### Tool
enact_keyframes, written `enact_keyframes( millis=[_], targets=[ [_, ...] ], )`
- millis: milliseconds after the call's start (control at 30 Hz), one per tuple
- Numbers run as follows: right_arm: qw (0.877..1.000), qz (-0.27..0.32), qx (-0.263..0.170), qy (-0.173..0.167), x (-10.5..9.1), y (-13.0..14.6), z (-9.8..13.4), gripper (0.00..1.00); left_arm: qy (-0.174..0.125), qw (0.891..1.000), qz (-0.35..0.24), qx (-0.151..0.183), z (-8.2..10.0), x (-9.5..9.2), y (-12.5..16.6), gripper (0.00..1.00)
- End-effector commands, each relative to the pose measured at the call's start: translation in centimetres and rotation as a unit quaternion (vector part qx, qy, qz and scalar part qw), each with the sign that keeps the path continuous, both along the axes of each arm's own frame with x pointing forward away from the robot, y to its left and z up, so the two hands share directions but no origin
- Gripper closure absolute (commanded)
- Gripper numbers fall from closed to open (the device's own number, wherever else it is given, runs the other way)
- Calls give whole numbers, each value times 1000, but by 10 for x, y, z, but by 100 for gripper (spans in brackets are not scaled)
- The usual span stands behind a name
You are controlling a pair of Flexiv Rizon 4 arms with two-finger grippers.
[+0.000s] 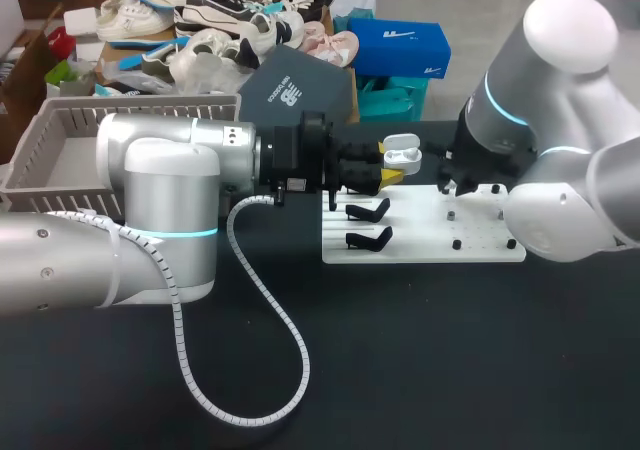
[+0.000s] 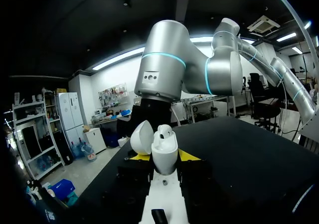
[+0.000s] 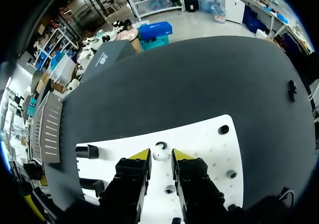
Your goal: Pick up each earbud case from the left stands, insert the matching earbuds, close the lid, and place the case in the box.
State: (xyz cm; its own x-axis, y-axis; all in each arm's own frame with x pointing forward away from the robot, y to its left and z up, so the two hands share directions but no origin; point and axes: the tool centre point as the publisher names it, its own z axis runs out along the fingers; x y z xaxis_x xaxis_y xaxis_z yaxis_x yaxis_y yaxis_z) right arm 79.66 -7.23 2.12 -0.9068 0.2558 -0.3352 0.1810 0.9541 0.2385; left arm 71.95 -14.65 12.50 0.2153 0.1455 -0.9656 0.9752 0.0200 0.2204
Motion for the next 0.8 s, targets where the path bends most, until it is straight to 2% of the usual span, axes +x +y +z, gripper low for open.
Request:
enact_keyframes(
  millis=[33, 267, 500, 633, 800],
  targets=[
    [1000, -2, 0, -2, -2, -1, 1, 76, -1, 1000, 1, -1, 0, 0, 0, 100],
    [1000, -3, 2, 0, -2, -1, -1, 81, -1, 1000, 1, -1, 0, 0, 0, 100],
    [1000, -4, 4, 3, -2, -2, -3, 100, -1, 1000, 1, -1, 0, 0, 0, 100],
    [1000, -4, 4, 3, -1, -2, -2, 100, -1, 1000, 1, -1, 0, 0, 0, 100],
    [1000, -4, 6, -10, -10, -3, 10, 100, -1, 1000, 1, -1, 0, 0, 0, 100]
  ],
)
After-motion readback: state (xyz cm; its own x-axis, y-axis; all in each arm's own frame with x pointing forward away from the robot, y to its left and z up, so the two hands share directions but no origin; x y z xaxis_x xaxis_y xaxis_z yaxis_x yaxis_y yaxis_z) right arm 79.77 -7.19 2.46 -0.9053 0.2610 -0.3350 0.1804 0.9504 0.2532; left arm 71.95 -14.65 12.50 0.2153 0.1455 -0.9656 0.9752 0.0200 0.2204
